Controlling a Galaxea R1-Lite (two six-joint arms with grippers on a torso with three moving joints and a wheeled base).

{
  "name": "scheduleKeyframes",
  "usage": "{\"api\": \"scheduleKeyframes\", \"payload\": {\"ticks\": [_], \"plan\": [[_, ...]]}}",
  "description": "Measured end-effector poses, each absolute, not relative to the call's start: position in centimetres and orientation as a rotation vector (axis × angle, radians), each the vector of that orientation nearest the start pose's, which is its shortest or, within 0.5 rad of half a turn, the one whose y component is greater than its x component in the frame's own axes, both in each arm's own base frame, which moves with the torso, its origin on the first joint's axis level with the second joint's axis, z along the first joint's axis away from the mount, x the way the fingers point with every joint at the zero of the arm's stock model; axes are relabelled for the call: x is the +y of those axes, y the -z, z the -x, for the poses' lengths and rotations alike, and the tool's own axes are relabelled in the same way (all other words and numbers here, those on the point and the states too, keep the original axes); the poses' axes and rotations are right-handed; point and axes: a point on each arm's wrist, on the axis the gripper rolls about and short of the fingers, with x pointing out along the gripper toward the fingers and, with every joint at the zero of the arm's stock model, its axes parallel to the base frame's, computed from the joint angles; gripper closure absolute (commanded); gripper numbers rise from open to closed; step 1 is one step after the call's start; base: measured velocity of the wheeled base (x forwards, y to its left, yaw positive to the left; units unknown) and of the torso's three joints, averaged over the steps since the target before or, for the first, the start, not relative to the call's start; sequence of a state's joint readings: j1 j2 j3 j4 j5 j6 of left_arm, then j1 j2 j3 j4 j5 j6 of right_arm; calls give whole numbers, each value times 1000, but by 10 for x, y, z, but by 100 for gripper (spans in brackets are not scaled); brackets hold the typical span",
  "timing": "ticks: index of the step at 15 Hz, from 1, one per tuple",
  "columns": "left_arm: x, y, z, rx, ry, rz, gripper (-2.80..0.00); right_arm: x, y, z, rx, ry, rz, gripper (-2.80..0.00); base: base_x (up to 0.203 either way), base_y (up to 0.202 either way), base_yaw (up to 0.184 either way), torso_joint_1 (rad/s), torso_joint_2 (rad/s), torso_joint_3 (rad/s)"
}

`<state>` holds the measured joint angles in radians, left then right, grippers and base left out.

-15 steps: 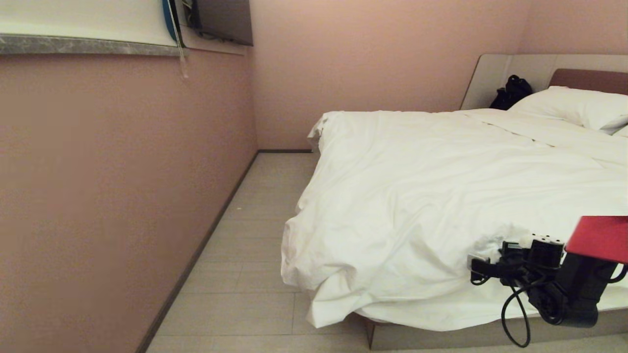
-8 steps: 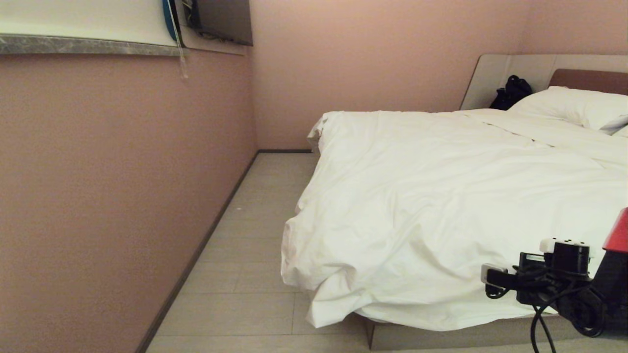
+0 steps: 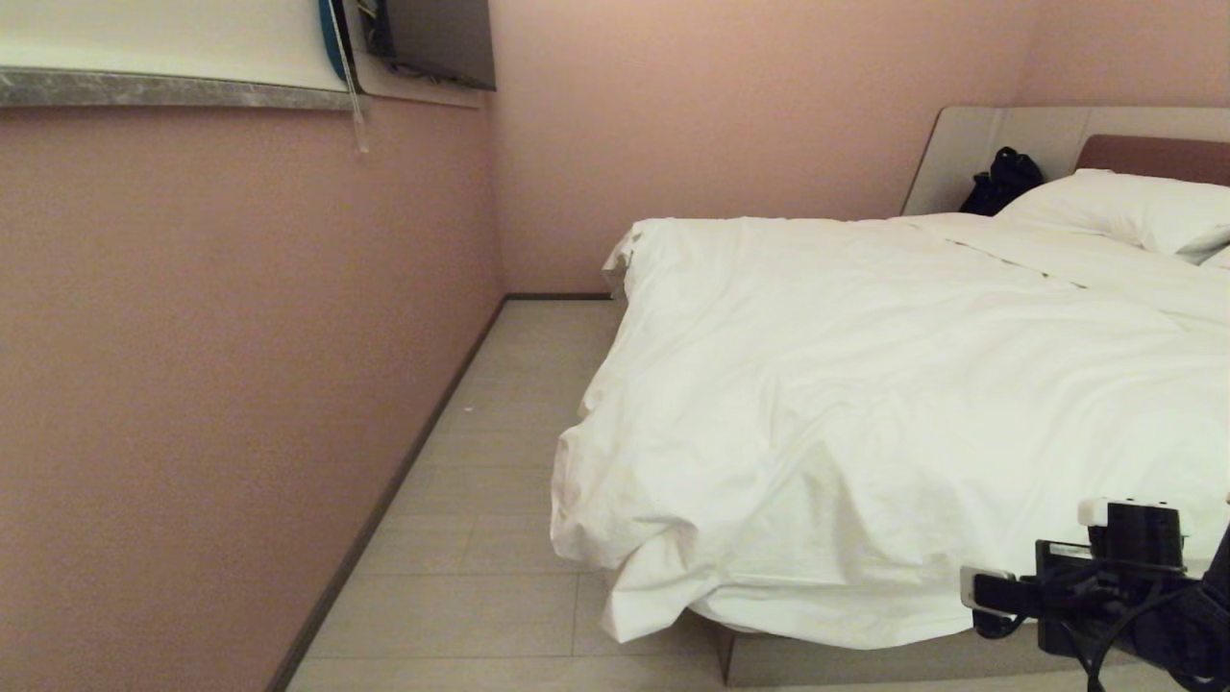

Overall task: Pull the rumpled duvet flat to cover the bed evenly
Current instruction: Flatten the corners of the folded blanket

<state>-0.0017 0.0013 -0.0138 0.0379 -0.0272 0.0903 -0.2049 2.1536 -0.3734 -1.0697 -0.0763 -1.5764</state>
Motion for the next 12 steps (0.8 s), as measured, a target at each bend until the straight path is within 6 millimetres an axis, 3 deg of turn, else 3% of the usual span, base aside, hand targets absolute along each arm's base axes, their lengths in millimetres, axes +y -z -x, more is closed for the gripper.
{"api": "scheduleKeyframes", "payload": {"ticks": [4,7,12], "plan": [[-1,-75,24,24,31,-90,0,-57,2,-267,754,-372,1443,0,0,0,0,0,0,0],[-1,-75,24,24,30,-90,0,-58,-5,-272,716,-345,1444,0,0,0,0,0,0,0],[-1,-75,24,24,31,-90,0,-67,-44,-313,563,-151,1448,0,0,0,0,0,0,0]]}}
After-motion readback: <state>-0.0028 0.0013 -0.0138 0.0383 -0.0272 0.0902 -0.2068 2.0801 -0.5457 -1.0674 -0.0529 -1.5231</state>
